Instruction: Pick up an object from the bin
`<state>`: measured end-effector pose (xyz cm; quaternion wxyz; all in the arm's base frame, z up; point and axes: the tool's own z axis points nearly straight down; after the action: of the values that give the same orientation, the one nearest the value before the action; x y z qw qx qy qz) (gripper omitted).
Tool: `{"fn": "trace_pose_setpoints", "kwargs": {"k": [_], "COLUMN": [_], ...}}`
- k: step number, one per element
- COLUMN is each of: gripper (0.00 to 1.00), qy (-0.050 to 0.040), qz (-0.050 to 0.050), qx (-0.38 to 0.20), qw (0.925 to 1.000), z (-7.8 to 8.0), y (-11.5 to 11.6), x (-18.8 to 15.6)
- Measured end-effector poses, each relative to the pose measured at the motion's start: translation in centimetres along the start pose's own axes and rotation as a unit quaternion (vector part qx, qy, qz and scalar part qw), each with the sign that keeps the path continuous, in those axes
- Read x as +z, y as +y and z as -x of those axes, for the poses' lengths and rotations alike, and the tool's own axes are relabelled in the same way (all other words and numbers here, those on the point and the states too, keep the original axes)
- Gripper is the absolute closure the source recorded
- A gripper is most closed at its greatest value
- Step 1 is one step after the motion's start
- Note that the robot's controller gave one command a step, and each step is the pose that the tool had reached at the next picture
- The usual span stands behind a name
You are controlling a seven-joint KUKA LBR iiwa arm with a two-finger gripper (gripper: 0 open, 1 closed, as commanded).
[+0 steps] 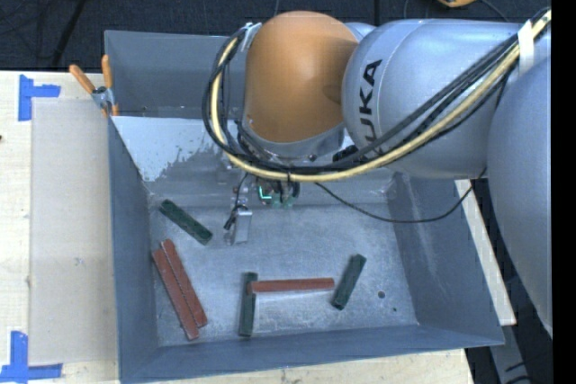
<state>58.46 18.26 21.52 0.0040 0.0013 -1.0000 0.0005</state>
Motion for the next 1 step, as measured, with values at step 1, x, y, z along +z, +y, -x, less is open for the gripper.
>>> {"fn": "trace_pose_setpoints", "kwargs": {"k": [1], "gripper": [0.0], "qy": [-0.0036], "qz": [0.001], "qx": [0.002], "qw": [1.0], "z": [0.17], "y": [-0.1], "x": [-0.45]}}
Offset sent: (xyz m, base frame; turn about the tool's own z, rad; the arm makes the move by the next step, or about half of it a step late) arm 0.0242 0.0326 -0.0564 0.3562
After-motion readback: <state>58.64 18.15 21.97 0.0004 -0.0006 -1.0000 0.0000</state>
